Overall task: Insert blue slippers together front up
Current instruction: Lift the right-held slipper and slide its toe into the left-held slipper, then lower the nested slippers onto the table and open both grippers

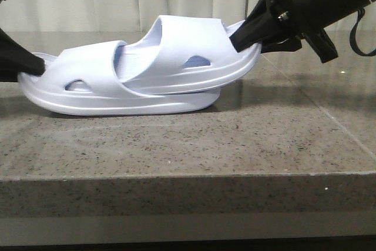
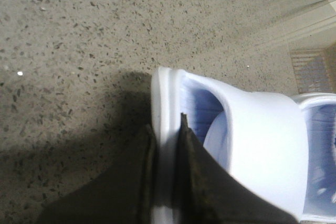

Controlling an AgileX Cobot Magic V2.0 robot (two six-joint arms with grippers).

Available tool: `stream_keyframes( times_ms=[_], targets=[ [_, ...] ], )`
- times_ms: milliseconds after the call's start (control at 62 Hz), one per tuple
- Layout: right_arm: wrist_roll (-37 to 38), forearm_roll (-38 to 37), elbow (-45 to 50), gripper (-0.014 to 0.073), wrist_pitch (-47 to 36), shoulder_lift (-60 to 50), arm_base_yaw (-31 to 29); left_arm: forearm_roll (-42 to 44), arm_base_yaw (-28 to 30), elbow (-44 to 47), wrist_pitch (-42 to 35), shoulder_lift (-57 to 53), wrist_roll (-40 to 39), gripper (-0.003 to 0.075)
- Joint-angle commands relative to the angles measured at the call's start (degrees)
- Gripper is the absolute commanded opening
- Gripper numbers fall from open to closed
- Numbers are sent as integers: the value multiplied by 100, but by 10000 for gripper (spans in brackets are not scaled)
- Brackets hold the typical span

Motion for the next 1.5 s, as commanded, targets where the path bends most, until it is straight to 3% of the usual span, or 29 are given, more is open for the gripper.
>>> stream_keyframes(
  times_ms=[0,161,258,532,742,1129,1484],
  targets=[
    [-70,65,-80,-67,696,-201,154,-382,-71,-160,721,-137,34,-20],
    [-70,-77,-80,-62,669,-219,135,-382,-71,-160,731,-137,34,-20],
    [-70,-205,-80,-18,657,-219,83,-382,-71,-160,731,-137,34,-20],
    [-24,-877,-80,355,692,-487,-368,-382,-71,-160,731,-137,34,-20],
    [114,-1187,-80,512,850,-928,-1126,-382,-71,-160,731,-137,34,-20],
    [128,-1286,-80,550,1582,-1607,-2520,-590,-316,-160,351,-137,50,-20],
    [128,-1456,-80,550,1710,-1700,-2560,-638,-644,-160,22,-137,65,-18]
  ],
)
